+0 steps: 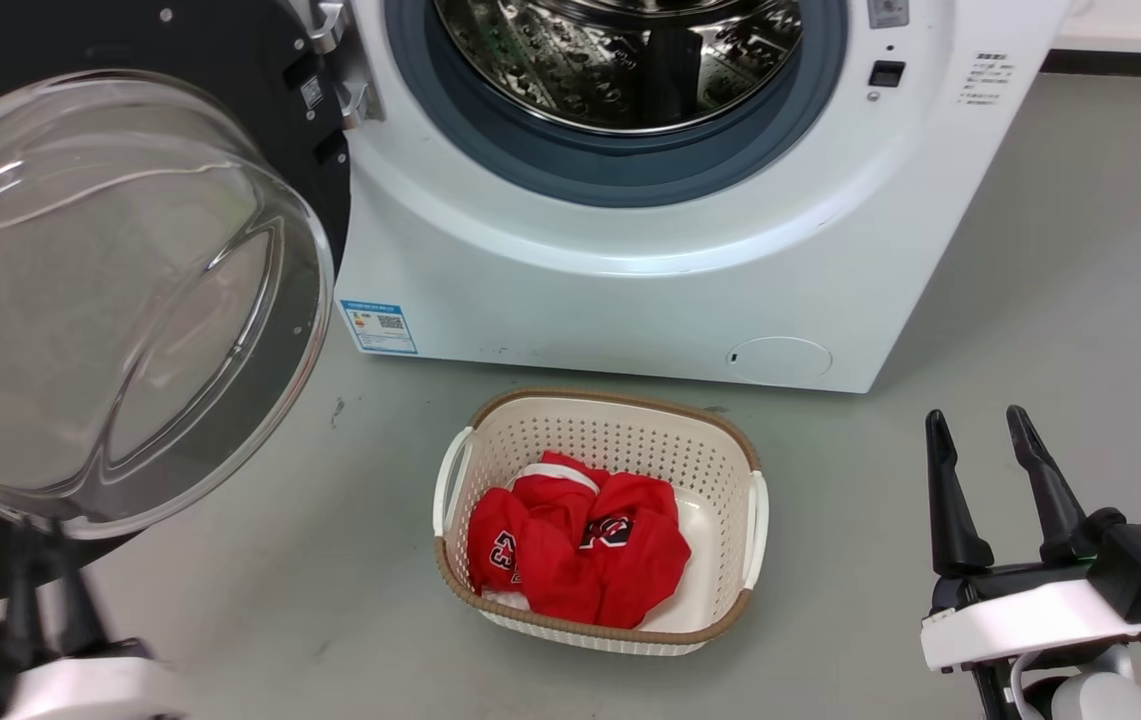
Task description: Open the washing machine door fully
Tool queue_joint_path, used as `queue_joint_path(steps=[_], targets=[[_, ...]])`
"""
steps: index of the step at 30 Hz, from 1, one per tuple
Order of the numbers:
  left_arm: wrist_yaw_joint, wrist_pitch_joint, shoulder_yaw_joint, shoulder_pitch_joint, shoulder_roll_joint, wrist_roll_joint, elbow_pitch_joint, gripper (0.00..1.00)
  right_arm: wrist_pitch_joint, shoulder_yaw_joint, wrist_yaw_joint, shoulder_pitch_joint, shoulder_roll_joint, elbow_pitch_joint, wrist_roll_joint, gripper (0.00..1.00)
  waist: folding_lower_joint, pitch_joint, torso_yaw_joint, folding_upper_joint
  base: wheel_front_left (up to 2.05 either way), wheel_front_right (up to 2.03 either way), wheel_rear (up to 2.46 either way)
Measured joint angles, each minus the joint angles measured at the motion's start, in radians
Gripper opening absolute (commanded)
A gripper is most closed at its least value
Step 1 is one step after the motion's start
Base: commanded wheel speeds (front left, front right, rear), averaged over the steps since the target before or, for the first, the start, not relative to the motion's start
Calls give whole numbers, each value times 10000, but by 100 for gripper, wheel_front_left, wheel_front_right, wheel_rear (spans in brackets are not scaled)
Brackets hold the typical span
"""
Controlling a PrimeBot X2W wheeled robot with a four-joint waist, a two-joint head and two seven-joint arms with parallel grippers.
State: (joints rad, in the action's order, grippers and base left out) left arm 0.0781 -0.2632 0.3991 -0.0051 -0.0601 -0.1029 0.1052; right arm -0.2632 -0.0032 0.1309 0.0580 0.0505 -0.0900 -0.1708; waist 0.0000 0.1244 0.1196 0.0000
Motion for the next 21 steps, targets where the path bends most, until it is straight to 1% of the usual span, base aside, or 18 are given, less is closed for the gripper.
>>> queue_joint_path(steps=[1, 3, 6, 8, 11, 15, 21], targets=[[2, 0, -228, 78, 42, -69, -94, 100, -2, 6, 0, -8, 0, 8, 6, 100, 0, -29, -44, 0, 0, 0, 0], [-2, 0, -721, 234, 77, -98, -261, 100, -2, 31, 0, -17, 0, 56, 132, 100, 0, -80, -136, 0, 0, 0, 0], [-105, 0, -1720, 266, 82, -378, -443, 100, -2, -4, 0, -63, 0, 125, 240, 100, 0, -150, -242, 0, 0, 0, 0], [-213, 0, -2403, 266, 92, -422, -623, 100, 0, -4, 0, -74, 0, 142, 322, 100, 0, -210, -328, 0, 0, 0, 0], [-267, 0, -3168, 243, 98, -405, -802, 100, 0, -12, 0, -136, 0, 205, 506, 100, 0, -326, -488, 0, 0, 0, 0], [-318, 0, -3622, 155, 104, -132, -945, 100, -2, 59, 0, -232, -2, 297, 757, 100, 0, -506, -747, 0, 0, 0, 0], [-278, 0, -3795, 167, 104, 165, -915, 100, -2, 27, 0, -546, 0, 399, 926, 100, -1, -796, -1134, 0, 0, 0, 0]])
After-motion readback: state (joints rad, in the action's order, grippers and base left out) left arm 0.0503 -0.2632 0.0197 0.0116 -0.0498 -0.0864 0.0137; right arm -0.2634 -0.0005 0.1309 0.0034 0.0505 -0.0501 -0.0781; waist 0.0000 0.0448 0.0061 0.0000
